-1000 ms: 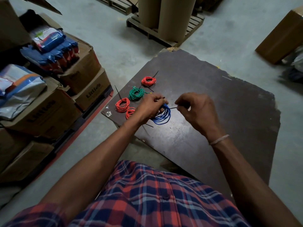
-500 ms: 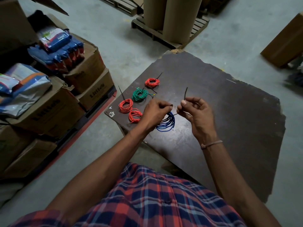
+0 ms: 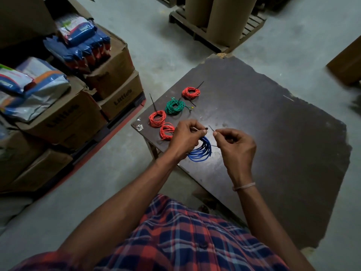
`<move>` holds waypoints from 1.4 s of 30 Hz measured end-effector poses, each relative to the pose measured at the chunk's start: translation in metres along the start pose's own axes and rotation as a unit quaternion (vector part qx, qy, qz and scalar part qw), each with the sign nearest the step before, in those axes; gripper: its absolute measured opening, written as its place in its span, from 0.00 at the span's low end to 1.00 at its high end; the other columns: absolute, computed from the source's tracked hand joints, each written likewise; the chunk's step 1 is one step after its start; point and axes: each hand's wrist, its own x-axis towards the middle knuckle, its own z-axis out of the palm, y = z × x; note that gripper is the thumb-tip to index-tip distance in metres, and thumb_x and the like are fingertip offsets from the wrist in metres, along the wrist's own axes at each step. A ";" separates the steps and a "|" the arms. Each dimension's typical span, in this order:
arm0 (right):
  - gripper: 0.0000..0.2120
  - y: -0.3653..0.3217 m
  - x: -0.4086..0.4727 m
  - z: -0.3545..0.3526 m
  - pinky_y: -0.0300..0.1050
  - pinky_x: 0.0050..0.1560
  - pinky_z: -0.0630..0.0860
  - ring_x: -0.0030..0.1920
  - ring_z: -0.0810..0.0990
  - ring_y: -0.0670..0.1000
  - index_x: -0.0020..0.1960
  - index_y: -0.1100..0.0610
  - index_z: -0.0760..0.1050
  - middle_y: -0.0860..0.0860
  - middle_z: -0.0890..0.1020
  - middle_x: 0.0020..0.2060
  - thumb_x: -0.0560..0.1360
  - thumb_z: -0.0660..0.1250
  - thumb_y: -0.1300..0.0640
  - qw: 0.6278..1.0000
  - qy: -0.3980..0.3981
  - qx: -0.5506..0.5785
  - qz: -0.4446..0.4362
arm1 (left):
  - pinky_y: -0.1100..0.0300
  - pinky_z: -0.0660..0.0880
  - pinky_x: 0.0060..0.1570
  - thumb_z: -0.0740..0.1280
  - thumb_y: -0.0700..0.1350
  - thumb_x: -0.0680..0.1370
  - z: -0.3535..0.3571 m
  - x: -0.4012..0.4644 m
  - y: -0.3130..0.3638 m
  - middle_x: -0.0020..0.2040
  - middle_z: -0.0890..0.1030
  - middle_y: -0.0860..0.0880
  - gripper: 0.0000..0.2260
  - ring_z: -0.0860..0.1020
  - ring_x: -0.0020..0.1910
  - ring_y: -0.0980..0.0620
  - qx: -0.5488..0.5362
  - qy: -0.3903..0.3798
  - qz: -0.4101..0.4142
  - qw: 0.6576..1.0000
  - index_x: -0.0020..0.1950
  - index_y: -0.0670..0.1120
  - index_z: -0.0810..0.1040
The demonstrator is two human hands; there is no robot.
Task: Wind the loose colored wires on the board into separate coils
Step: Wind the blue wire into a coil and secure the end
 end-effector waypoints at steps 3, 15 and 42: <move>0.04 -0.005 -0.003 0.002 0.39 0.43 0.82 0.40 0.85 0.46 0.47 0.56 0.88 0.49 0.87 0.40 0.74 0.78 0.57 0.998 0.010 -0.047 -0.039 | 0.67 0.69 0.24 0.73 0.38 0.78 -0.001 -0.001 -0.002 0.37 0.81 0.44 0.04 0.72 0.24 0.59 -0.005 0.009 0.001 1.000 0.50 0.38 0.83; 0.02 -0.022 -0.005 0.008 0.41 0.42 0.80 0.36 0.81 0.39 0.43 0.54 0.87 0.38 0.79 0.33 0.74 0.75 0.57 0.987 0.009 -0.137 -0.078 | 0.56 0.77 0.32 0.76 0.43 0.74 -0.004 0.001 -0.005 0.33 0.81 0.49 0.04 0.77 0.28 0.54 0.023 0.043 0.012 0.999 0.44 0.47 0.81; 0.06 -0.023 0.002 0.012 0.62 0.60 0.81 0.36 0.82 0.44 0.39 0.53 0.86 0.39 0.80 0.30 0.74 0.74 0.57 0.990 -0.003 -0.126 -0.059 | 0.54 0.77 0.34 0.75 0.42 0.74 -0.005 0.008 -0.006 0.31 0.78 0.52 0.02 0.76 0.30 0.53 0.019 0.035 0.030 0.999 0.45 0.47 0.83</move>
